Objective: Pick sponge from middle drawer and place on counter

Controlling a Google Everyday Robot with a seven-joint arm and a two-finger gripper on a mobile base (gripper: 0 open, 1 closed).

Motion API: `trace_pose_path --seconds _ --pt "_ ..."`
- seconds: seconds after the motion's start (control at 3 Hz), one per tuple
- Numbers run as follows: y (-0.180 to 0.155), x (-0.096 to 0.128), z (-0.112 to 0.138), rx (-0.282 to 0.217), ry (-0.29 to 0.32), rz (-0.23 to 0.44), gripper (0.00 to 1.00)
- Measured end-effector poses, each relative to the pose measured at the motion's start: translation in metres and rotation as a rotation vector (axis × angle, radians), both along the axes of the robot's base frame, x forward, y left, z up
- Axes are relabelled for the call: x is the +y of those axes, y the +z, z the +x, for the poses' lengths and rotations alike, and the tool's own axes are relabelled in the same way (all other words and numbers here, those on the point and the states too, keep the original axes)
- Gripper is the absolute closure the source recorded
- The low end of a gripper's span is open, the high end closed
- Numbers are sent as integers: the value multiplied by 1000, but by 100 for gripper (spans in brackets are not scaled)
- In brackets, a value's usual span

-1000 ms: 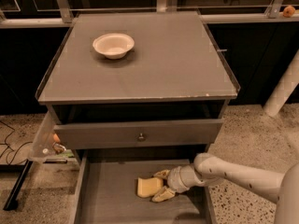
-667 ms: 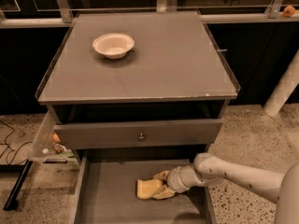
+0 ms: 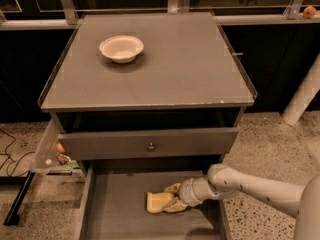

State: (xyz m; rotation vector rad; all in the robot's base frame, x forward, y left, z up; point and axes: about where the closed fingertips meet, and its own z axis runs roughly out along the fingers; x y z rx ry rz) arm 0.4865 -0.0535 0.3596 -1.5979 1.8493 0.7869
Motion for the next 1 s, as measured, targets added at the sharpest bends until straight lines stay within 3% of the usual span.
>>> trace_pose_path --seconds 0.33,1.0 --pt "5 -1 -3 5 -1 10 100" --pt "70 -29 -19 -36 -40 43 100"
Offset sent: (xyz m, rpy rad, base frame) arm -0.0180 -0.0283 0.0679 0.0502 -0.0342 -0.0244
